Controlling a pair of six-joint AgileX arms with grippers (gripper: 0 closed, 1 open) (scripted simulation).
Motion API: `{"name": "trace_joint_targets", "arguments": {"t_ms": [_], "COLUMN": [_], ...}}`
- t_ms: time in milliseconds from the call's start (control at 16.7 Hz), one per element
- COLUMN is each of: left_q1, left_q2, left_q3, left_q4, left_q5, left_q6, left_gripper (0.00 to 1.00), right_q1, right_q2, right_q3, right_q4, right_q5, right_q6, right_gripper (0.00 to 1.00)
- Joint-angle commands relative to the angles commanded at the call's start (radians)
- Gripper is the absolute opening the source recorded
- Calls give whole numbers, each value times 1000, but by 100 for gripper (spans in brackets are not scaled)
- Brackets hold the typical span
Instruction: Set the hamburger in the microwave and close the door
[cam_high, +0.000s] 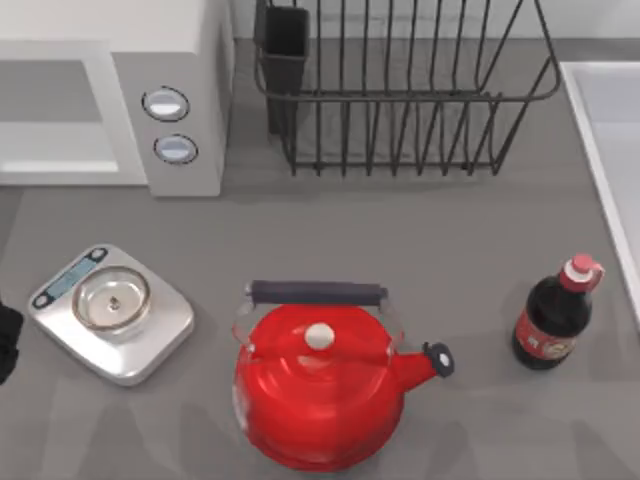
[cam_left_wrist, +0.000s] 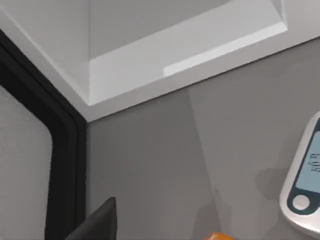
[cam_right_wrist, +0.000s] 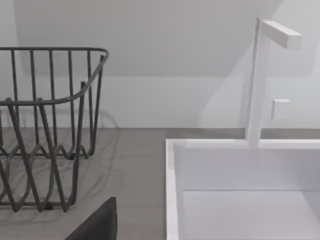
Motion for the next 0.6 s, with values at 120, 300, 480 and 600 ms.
{"name": "trace_joint_targets", "arguments": {"t_ms": [120,300,480,600], "left_q1": [21,55,88,108], "left_q2": [164,422,673,828], "left_q3": [109,278,442,543], "left_q4": [-93,-238,-378,-464], "left_q5": [0,0,0,1], "left_q6": [134,342,545,669], "left_gripper": [100,100,100,100], "right_q1": [0,0,0,0], "right_q2": [0,0,0,0], "right_q3": [0,0,0,0], "right_q4": [0,0,0,0], "right_q5": [0,0,0,0], "right_q6": [0,0,0,0], "right_gripper": [100,100,100,100]}}
